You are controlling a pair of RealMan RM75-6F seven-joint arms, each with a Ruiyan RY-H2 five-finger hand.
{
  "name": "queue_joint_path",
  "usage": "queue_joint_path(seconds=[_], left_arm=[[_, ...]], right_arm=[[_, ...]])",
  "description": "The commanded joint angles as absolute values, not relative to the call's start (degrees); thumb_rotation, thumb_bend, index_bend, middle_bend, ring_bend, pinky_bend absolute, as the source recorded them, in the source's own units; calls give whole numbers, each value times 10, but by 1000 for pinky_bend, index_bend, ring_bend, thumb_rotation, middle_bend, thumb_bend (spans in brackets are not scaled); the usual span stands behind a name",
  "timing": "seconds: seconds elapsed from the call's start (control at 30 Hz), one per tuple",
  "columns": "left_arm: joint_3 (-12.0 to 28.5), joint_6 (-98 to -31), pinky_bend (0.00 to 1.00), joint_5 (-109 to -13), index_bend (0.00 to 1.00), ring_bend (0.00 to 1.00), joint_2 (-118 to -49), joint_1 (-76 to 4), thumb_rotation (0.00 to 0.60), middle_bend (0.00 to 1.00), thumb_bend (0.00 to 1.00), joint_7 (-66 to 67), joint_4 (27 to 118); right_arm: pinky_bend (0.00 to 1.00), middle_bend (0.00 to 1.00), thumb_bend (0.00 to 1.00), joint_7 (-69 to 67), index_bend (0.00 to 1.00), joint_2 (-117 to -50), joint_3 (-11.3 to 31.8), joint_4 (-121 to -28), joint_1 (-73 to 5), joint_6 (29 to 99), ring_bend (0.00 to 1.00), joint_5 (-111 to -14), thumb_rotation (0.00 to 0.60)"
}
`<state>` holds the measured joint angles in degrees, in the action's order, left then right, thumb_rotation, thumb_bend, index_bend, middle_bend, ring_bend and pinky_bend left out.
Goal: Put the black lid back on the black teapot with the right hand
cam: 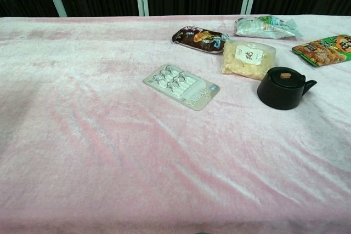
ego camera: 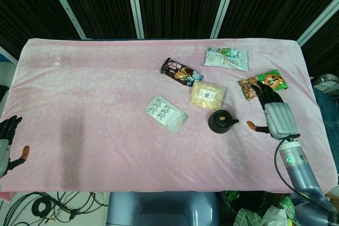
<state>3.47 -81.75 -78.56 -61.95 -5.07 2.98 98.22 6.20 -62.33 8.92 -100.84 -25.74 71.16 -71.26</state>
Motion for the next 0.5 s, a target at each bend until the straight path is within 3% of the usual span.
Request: queue_joint_path(seconds=[0.03, 0.3, 0.5], left_arm=[[33, -824, 0, -793, 63, 0, -623, -50, 600, 23, 440, 35, 977], [35, -854, 0, -834, 85, 0, -628, -47, 600, 26, 440, -4, 956], [31, -859, 0, -846, 85, 0, -633, -46, 600, 26, 439, -9, 944]], right_arm=[[157, 0, 98, 158, 0, -608, 23, -1044, -172, 824, 18, -787, 600], [157, 0, 98, 205, 0, -661, -31, -1019, -96, 893, 18, -825, 600], [157, 0, 107, 198, 0, -690, -34, -994, -79, 900, 18, -831, 600]])
